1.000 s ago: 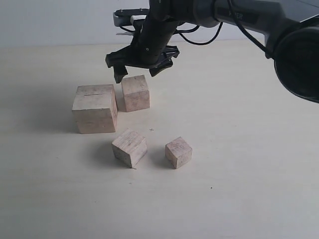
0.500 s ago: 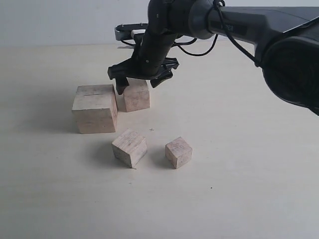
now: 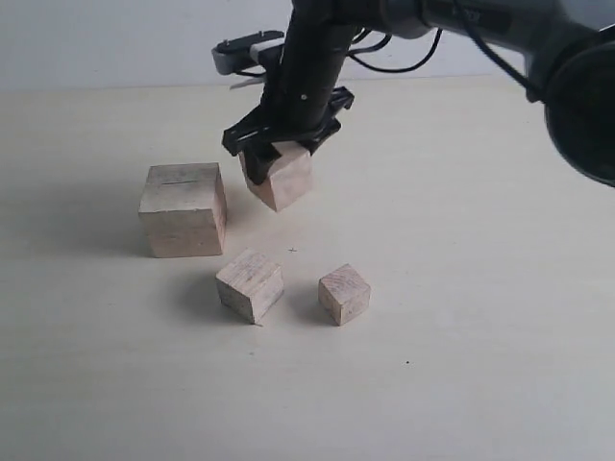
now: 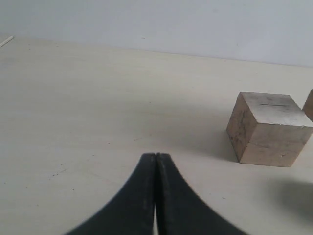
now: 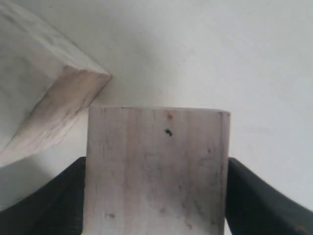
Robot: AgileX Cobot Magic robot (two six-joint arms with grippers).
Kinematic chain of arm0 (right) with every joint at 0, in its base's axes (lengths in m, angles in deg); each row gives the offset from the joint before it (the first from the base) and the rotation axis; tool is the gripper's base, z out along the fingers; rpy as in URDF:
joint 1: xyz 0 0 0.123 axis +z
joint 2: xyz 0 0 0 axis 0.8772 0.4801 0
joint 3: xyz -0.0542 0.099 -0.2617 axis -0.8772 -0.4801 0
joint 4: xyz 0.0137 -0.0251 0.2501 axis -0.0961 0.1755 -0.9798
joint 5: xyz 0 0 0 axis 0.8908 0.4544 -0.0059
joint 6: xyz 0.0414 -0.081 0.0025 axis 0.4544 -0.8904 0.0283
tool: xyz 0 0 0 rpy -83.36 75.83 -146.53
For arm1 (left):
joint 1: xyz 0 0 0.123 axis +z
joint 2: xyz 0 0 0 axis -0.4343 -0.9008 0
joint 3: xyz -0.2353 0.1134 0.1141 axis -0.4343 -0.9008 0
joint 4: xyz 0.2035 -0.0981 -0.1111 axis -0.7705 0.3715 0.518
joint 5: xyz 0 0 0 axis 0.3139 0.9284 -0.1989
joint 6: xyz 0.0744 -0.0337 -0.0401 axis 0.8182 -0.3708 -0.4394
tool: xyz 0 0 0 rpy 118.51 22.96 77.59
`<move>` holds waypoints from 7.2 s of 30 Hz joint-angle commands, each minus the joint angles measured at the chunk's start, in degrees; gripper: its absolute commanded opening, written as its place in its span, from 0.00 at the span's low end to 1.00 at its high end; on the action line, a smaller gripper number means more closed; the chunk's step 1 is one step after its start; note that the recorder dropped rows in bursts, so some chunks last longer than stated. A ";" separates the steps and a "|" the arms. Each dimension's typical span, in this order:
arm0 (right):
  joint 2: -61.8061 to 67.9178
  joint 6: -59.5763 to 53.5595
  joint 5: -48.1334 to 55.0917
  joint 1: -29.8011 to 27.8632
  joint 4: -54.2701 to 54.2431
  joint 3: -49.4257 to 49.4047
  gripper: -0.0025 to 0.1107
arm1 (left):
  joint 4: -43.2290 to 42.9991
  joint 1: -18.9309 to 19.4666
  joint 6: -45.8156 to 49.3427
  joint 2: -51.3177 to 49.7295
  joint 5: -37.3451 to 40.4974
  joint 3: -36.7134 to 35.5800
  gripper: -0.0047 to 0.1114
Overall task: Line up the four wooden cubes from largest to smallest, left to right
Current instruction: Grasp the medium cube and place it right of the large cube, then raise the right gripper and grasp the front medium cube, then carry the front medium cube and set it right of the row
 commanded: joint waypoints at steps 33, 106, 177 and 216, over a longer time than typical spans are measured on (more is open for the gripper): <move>4.86 -65.22 5.05 -3.76 -18.95 0.20 0.02 | 0.40 0.08 0.02 0.31 -0.66 -0.17 0.04; -7.57 -29.98 4.90 -2.66 -10.81 0.20 0.47 | 0.40 0.08 0.02 0.31 -0.66 -0.17 0.04; -19.03 -15.97 5.05 1.99 0.33 -16.93 0.02 | 0.40 0.08 0.02 0.31 -0.66 -0.17 0.04; -3.98 -58.02 -6.23 -4.31 -2.67 -16.93 0.02 | 0.40 0.08 0.02 0.31 -0.66 -0.17 0.04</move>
